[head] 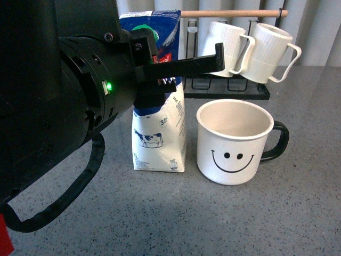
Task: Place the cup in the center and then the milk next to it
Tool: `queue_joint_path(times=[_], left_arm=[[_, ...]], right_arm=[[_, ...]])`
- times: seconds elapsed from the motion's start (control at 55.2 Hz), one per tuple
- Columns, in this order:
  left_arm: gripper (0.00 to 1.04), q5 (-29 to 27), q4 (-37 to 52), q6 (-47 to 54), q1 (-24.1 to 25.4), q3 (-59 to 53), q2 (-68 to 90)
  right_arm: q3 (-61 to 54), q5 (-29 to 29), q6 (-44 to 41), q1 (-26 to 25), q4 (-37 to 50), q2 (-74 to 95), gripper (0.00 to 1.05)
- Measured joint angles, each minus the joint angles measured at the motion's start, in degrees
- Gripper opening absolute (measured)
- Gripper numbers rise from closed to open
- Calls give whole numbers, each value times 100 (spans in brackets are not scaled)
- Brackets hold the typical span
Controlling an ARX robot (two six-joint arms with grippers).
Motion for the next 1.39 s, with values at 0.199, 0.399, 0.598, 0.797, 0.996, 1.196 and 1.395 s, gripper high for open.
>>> queue_joint_path(times=[0.199, 0.399, 0.598, 0.797, 0.996, 1.196, 1.395], left_arm=[[29, 68, -162, -107, -4, 20, -22], [58, 92, -245, -133, -4, 13, -236], [92, 142, -254, -133, 46, -7, -667], [98, 466, -566, -219, 317, -28, -1191], [98, 946, -706, -205, 953, -96, -1799], [87, 1266, -1641, 387, 2138, -315, -3060], [47, 1709, -1499, 1305, 2656, -1519, -3980]], right_arm=[[0, 0, 2, 0, 0, 2, 98], [0, 0, 2, 0, 0, 0, 98], [0, 0, 0, 0, 0, 2, 98], [0, 0, 2, 0, 0, 0, 98], [0, 0, 2, 0, 0, 2, 98], [0, 0, 2, 0, 0, 0, 98], [0, 0, 0, 0, 0, 0, 98]])
